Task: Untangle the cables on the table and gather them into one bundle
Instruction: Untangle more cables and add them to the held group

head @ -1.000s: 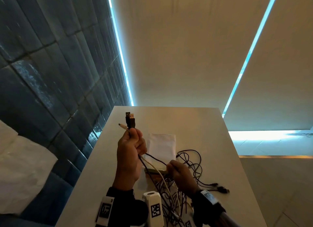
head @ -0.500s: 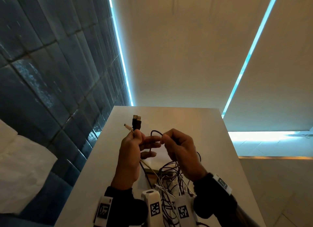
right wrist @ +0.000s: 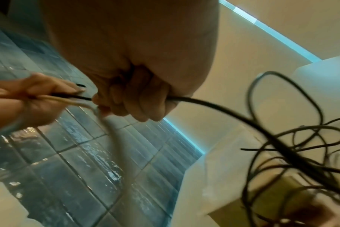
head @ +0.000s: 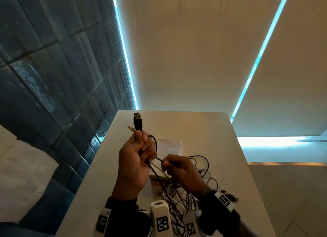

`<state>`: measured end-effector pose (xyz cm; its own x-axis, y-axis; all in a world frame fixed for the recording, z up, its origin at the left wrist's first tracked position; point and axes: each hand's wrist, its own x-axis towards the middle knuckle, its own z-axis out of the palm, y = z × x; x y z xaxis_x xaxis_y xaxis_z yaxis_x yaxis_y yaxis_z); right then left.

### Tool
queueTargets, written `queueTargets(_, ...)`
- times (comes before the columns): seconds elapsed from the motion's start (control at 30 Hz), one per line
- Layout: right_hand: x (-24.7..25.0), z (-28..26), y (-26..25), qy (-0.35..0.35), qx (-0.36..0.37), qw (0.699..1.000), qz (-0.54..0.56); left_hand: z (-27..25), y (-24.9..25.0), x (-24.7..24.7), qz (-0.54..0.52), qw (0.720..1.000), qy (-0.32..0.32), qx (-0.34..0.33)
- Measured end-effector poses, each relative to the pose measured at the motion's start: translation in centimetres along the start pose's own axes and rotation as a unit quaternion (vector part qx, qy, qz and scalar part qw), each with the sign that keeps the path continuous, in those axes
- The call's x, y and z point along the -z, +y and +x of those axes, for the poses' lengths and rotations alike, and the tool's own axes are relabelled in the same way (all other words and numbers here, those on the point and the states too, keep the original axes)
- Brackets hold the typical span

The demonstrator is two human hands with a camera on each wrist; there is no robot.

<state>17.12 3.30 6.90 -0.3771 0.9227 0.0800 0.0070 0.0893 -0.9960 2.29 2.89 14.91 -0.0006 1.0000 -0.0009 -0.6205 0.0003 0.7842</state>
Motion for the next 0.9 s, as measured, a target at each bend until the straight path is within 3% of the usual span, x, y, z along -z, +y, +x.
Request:
queueTargets(0.27, 0.9, -0.1, 5.9, 0.063, -0.052, 0.995, -0.058, -0.4, 0.6, 0.3, 0.031, 1.0, -0.002, 0.002)
queueTargets(0.63, 0.9, -0.3, 8.8, 0.061, -0.069, 0.991, -0.096, -0.3, 1.4, 0.9, 0.033, 0.999, 0.006, -0.011)
queueTargets(0.77, 1.1, 0.0, 7.5, 0.127, -0.097, 0.984, -0.076, -0.2, 1.3, 1.0, 0.102, 0.994, 0.036, -0.019)
queueTargets(0.9, 1.5, 0.7, 3.1, 0.209, -0.068, 0.976, -0.006, 0.1, 1.1, 0.8, 0.15, 0.986, 0.069, -0.019)
